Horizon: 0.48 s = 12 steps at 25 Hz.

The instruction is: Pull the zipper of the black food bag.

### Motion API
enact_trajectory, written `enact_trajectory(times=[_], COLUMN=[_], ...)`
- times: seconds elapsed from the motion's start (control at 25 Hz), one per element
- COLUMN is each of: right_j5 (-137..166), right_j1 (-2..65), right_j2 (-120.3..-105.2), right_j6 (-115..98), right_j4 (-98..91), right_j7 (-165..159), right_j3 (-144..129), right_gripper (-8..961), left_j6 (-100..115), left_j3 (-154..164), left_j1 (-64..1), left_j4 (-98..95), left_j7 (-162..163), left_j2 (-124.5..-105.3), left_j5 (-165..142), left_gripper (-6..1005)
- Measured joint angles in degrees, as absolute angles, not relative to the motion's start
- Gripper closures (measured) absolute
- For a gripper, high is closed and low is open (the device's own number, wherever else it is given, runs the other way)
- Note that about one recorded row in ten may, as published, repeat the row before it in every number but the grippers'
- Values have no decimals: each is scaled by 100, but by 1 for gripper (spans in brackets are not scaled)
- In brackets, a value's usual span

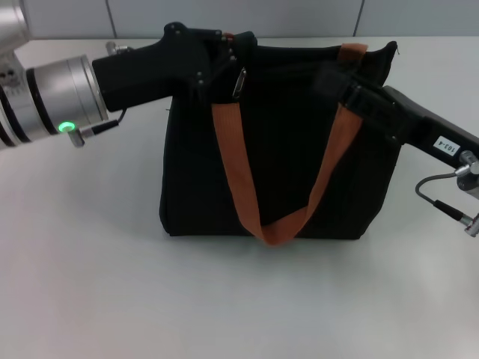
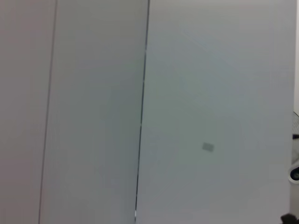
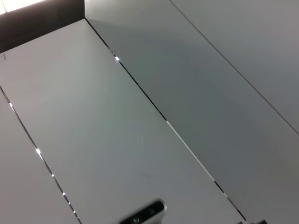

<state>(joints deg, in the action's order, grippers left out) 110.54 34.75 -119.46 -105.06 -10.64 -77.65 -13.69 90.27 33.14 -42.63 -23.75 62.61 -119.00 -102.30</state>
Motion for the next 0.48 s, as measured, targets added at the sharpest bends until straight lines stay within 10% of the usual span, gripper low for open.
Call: enact_trajectory(times=[0.48], right_j5=[11059], right_j1=[3547], right_j2=[-11944], right_j6=[-10254], right_j4=[-1098], right_j7=[-7734], right_j3=[-1634], right_gripper=[542], left_j6=[9051], left_j3=[3690], left_j1=[-4253], left_j4=[-3203], left_j7=[6277], left_j2=[-11898], left_j5=[-10213], left_gripper=[970])
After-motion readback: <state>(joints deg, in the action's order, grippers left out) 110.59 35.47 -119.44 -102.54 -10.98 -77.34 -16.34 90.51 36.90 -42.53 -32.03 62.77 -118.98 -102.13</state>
